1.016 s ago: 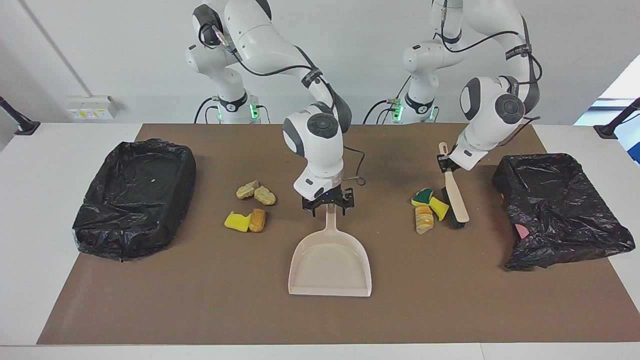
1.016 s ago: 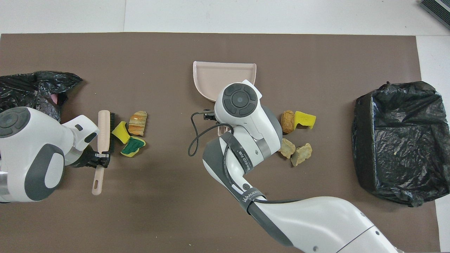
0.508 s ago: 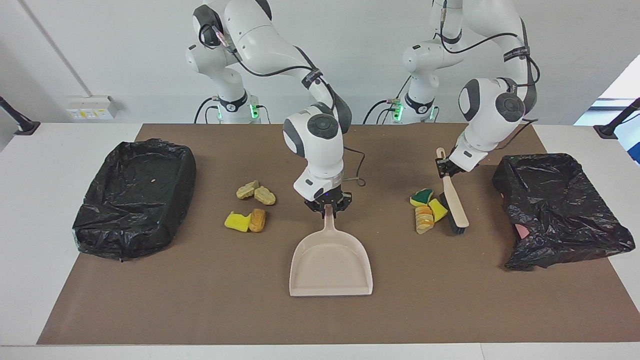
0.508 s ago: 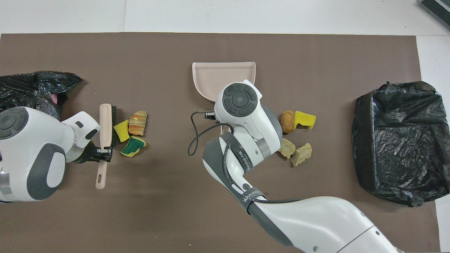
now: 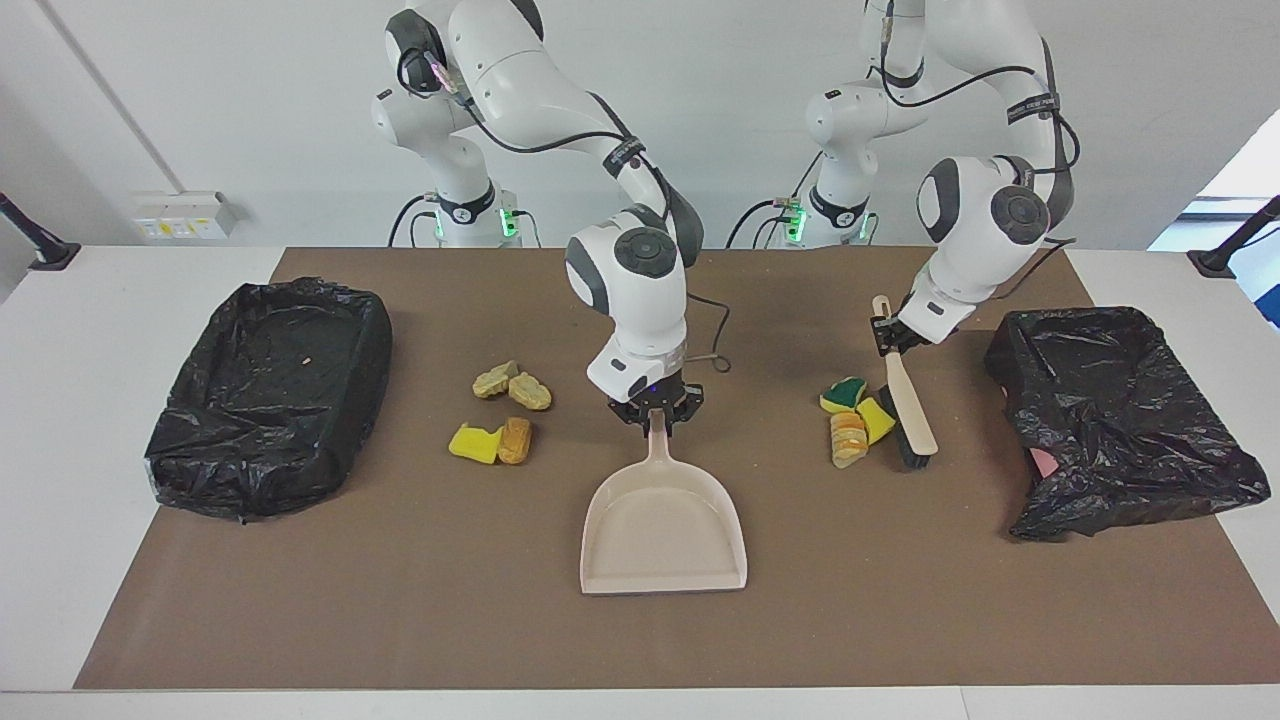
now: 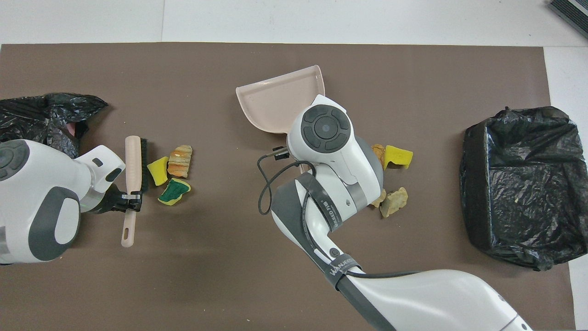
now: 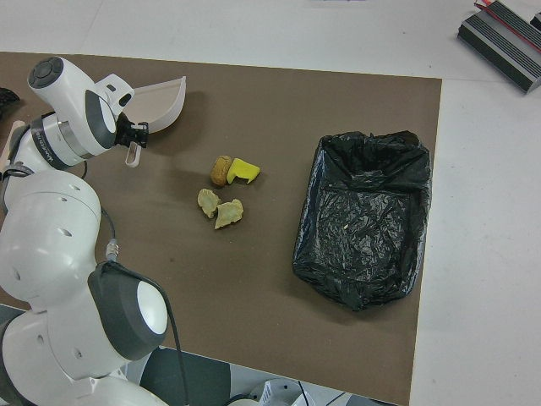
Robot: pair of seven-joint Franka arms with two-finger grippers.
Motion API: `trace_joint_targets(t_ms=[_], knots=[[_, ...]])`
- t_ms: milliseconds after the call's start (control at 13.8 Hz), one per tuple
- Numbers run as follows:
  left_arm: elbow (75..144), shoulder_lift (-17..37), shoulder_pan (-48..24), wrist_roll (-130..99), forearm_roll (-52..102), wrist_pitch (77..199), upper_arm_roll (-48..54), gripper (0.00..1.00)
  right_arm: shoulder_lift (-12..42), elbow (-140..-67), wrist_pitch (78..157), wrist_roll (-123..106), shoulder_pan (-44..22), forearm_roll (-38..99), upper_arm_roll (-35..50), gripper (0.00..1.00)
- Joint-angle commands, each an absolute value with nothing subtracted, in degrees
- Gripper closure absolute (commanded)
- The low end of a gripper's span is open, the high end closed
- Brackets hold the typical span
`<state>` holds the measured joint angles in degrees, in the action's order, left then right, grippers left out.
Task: Sweep and dump trash in bin
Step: 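Place the dustpan beside the trash with the right gripper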
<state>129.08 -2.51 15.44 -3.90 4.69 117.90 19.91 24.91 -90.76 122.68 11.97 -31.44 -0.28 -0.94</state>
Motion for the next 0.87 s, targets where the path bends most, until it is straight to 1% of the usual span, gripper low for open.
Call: trace_joint_targets(t_ms=[0, 73, 290, 508, 798], knots=[[129.1, -2.8, 16.4, -2.9, 5.3, 118.1, 19.9, 1.0, 18.5, -95.1, 117.0, -3.0, -29.9, -0.7, -0.6, 1.0], [129.1, -2.8, 16.4, -2.9, 5.2, 118.1, 19.9, 1.0, 18.2, -95.1, 115.2, -7.3, -30.0, -0.7, -0.6, 1.0], [129.3, -2.9, 16.3, -2.9, 5.1, 117.9, 19.9, 1.0, 17.6, -96.1, 113.5, -20.1, -30.0, -0.7, -0.5, 1.0], [129.7, -3.1, 16.3, -2.9, 5.1, 117.8, 20.0, 1.0, 16.1, -99.0, 114.1, -31.0, -30.6, -0.7, -0.4, 1.0], [129.8, -3.3, 16.3, -2.9, 5.1, 116.9, 20.0, 1.0, 17.8, -100.3, 115.8, -41.4, -32.7, -1.0, -0.2, 1.0]])
